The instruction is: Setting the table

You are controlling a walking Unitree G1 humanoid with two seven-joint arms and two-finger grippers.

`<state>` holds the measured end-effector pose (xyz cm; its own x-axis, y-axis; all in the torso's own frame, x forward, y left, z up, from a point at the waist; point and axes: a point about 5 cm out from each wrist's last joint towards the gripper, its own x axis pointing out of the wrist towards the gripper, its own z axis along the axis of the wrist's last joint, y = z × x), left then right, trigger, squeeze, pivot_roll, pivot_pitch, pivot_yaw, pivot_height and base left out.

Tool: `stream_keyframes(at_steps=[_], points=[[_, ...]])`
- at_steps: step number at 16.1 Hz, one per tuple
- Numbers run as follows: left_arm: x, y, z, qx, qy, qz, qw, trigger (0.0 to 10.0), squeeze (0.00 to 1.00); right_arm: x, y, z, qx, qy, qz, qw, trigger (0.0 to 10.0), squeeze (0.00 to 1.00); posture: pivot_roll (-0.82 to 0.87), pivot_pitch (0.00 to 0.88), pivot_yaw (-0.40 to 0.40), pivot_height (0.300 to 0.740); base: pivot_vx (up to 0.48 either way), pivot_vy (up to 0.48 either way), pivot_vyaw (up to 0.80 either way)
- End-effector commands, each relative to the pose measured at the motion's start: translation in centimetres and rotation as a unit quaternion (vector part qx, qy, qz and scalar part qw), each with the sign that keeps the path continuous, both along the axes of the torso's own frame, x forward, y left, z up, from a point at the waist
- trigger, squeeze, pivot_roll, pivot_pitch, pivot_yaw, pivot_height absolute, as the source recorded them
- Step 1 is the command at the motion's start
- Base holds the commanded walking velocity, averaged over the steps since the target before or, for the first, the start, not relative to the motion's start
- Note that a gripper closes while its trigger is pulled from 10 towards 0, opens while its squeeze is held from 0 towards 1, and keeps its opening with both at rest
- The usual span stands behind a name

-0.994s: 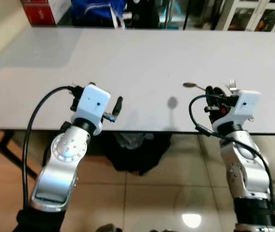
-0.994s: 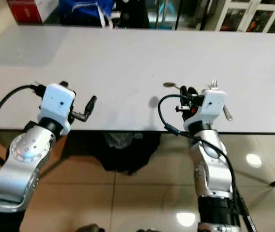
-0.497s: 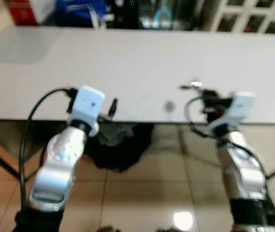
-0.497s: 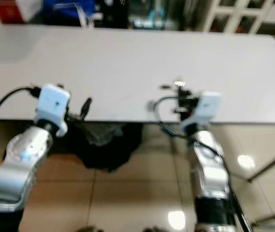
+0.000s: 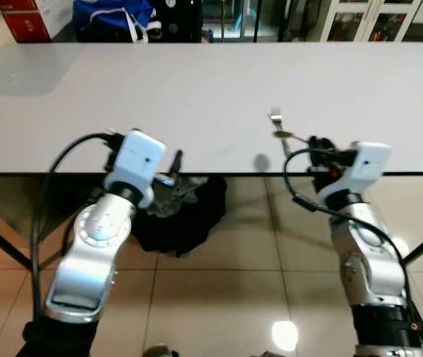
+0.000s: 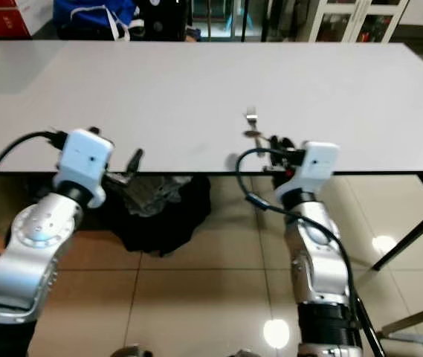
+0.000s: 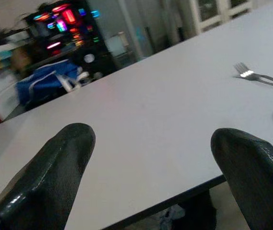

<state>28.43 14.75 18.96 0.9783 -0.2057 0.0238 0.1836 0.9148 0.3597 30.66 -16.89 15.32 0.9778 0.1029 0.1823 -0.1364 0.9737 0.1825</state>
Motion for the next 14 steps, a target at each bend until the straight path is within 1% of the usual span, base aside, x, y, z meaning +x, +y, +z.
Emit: stream_keyframes(at_steps=[1, 5, 7, 9, 11, 13, 14], points=[[0.16, -0.08, 0.02, -0.014, 0.007, 0.007, 1.0, 10.0, 0.0, 0.07, -0.4, 0.88, -0.002, -0.018, -0.006, 1.0, 10.0, 0.0, 0.05, 0.048, 0.035, 0.74, 0.0, 0.0, 0.0], [0.19, -0.33, 0.29, -0.01, -0.005, -0.002, 1.0, 10.0, 0.0, 0.13, -0.38, 0.9, -0.002, -0.017, -0.007, 1.0, 10.0, 0.0, 0.05, 0.046, 0.036, 0.74, 0.0, 0.0, 0.0], [0.19, -0.32, 0.28, -0.001, -0.009, -0.001, 1.0, 10.0, 0.0, 0.14, -0.37, 0.89, -0.003, -0.017, -0.007, 1.0, 10.0, 0.0, 0.05, 0.046, 0.035, 0.74, 0.0, 0.0, 0.0], [0.26, -0.18, 0.21, -0.023, 0.001, 0.006, 1.0, 10.0, 0.0, 0.17, -0.36, 0.9, -0.003, -0.017, -0.006, 1.0, 10.0, 0.0, 0.05, 0.046, 0.035, 0.74, 0.0, 0.0, 0.0], [0.33, -0.26, 0.32, -0.022, 0.003, -0.003, 1.0, 10.0, 0.0, 0.16, -0.27, 0.83, 0.002, -0.012, -0.002, 1.0, 10.0, 0.0, 0.05, 0.046, 0.035, 0.74, 0.0, 0.0, 0.0], [0.26, -0.25, 0.43, -0.031, -0.001, -0.009, 0.999, 10.0, 0.0, 0.22, -0.19, 0.61, 0.014, -0.003, -0.002, 1.0, 10.0, 0.0, 0.05, 0.044, 0.039, 0.74, 0.0, 0.0, 0.0], [0.3, -0.17, 0.5, -0.028, -0.003, -0.006, 1.0, 10.0, 0.0, 0.26, -0.21, 0.68, 0.01, -0.006, -0.004, 1.0, 10.0, 0.0, 0.05, 0.044, 0.04, 0.74, 0.412, 0.0, -0.79]])
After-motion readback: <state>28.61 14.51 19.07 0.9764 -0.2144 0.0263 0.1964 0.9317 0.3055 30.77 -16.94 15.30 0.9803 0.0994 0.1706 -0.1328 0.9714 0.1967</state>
